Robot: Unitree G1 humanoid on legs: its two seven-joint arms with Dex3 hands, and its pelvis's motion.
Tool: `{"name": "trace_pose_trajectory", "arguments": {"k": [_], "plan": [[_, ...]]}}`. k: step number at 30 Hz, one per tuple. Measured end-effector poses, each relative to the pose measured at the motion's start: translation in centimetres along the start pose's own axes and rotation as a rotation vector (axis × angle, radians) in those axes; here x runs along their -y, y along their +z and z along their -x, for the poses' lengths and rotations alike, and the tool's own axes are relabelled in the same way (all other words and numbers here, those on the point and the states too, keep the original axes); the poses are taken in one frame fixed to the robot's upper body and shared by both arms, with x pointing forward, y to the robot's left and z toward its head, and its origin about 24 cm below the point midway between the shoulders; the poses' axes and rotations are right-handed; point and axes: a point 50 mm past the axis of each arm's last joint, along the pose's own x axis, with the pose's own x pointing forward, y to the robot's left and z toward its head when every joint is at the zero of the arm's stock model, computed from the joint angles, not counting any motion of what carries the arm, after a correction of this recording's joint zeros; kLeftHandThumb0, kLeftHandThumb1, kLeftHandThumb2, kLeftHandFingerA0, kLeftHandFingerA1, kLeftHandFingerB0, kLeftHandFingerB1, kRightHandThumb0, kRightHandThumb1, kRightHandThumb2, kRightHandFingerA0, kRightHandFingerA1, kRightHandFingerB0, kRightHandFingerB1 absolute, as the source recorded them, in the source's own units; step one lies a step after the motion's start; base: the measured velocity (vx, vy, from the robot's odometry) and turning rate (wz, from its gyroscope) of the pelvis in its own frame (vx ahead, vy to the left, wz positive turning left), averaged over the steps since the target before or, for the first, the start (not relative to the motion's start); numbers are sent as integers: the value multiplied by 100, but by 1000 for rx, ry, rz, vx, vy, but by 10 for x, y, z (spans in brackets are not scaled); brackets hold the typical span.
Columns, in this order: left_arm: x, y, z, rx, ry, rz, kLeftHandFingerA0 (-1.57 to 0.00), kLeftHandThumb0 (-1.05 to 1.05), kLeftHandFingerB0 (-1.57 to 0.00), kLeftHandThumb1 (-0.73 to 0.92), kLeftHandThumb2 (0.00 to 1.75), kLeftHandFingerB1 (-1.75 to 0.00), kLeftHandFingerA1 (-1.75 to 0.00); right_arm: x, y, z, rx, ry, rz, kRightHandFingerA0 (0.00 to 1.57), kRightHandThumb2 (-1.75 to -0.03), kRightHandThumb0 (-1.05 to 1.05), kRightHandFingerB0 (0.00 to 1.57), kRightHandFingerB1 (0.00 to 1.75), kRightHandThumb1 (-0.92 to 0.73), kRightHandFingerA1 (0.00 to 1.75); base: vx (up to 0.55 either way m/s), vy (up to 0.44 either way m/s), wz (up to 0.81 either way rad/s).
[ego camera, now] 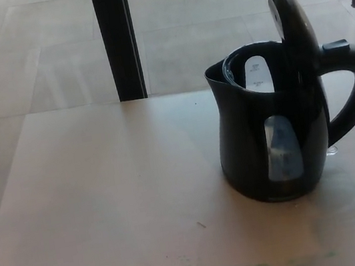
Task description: The robot uses its right hand to push down on the lid of a kettle kept in the middle of the desk to close it
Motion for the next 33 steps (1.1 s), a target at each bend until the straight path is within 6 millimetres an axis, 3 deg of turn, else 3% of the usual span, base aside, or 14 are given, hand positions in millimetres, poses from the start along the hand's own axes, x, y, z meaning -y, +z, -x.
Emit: {"name": "trace_pose_trajectory", "arguments": {"k": [6, 7, 10, 20, 21, 22, 23, 24, 27, 28, 29, 30, 31, 33], "plan": [[-2, -3, 1, -8, -4, 1, -49, -68, -35, 66, 60, -34, -49, -17, -2, -9, -32, 74, 122, 26, -66, -84, 25, 29, -84, 39, 0, 0, 0], [-2, -4, 2, -10, -4, 0, -47, -73, -29, 54, 89, -46, -59, -21, -2, -10, -35, 91, 146, 25, -67, -84, 25, 29, -84, 38, 0, 0, 0], [-3, -6, 2, -19, -6, 6, -52, -64, -35, 66, 60, -35, -50, -33, 0, -14, -39, 137, 202, 26, -66, -87, 26, 29, -85, 40, 0, 0, 0], [-4, -5, 3, -19, -7, 7, -49, -67, -35, 66, 59, -34, -53, -73, 4, -27, -31, 278, 378, 17, -68, -93, 18, 34, -89, 45, 0, 0, 0], [-4, -5, 3, -18, -7, 6, -47, -66, -33, 66, 60, -34, -51, -74, 6, -28, -23, 281, 395, 10, -90, -98, 16, 42, -71, 47, 0, 0, 0], [-4, -4, 3, -18, -8, 5, -49, -66, -37, 67, 60, -35, -51, -75, 8, -29, -16, 286, 410, 14, -67, -93, 17, 33, -89, 43, 0, 0, 0], [-4, -4, 3, -18, -8, 3, -46, -66, -31, 51, 89, -49, -62, -77, 10, -29, -12, 295, 426, 16, -67, -91, 18, 31, -88, 41, 0, 0, 0], [-4, -3, 3, -16, -9, 2, -51, -64, -38, 66, 60, -35, -54, -79, 11, -30, -8, 305, 445, 17, -67, -89, 19, 31, -87, 43, 0, 0, 0], [-3, 0, 2, -8, -11, 6, -47, -68, -26, 51, 88, -47, -62, -82, 15, -30, 0, 325, 483, 18, -67, -89, 18, 31, -86, 43, 0, 0, 0], [-3, 1, 2, -6, -11, 7, -50, -68, -32, 66, 60, -33, -52, -83, 16, -30, 1, 329, 497, 18, -67, -90, 18, 32, -86, 43, 0, 0, 0], [-3, 2, 1, -4, -11, 5, -46, -69, -25, 51, 89, -47, -62, -84, 17, -30, 2, 336, 515, 20, -66, -89, 20, 33, -84, 44, 0, 0, 0], [-3, 3, 1, -2, -11, 2, -50, -69, -32, 66, 60, -33, -53, -85, 18, -31, 3, 343, 536, 21, -66, -89, 20, 33, -84, 44, 0, 0, 0], [-3, 4, 1, -1, -12, 1, -48, -76, -26, 55, 90, -45, -61, -87, 19, -31, 5, 350, 559, 20, -66, -90, 18, 33, -84, 44, 0, 0, 0], [-3, 6, 1, 1, -12, -5, -56, -68, -39, 64, 60, -35, -57, -89, 21, -31, 7, 359, 601, 22, -66, -88, 21, 31, -85, 43, 0, 0, 0]]}}
